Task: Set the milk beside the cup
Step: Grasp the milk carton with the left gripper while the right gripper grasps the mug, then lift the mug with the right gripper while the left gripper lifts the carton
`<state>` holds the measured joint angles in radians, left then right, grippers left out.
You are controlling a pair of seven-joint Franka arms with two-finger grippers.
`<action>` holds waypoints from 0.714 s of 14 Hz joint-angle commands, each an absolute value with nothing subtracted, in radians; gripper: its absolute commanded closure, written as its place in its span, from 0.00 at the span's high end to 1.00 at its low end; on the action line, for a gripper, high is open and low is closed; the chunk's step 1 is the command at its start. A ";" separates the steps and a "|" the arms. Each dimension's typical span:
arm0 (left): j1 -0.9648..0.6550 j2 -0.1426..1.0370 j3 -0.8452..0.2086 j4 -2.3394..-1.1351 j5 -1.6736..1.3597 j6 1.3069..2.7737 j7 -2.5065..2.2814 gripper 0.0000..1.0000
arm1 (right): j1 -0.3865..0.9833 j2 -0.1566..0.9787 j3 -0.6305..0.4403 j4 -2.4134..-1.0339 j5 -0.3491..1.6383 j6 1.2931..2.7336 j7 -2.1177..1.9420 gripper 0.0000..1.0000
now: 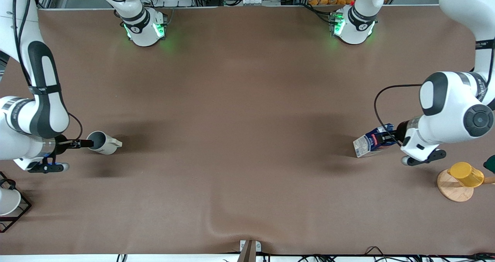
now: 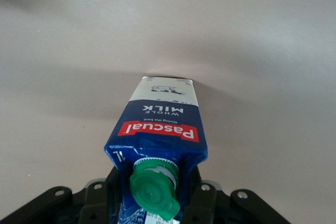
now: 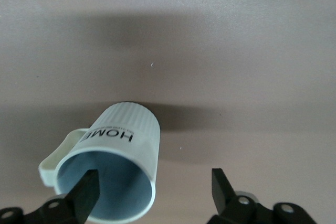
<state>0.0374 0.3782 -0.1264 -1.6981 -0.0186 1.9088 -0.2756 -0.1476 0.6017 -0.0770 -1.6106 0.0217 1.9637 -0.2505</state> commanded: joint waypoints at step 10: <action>-0.161 0.296 -0.130 -1.534 -0.023 1.646 -0.520 0.49 | -0.138 0.588 -0.058 -1.615 0.021 1.930 -0.206 0.00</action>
<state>-0.1401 0.3036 -0.1328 -1.5649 -0.0186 1.6909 -0.4753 -0.1455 0.6075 -0.0694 -1.6197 0.0236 1.9683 -0.2445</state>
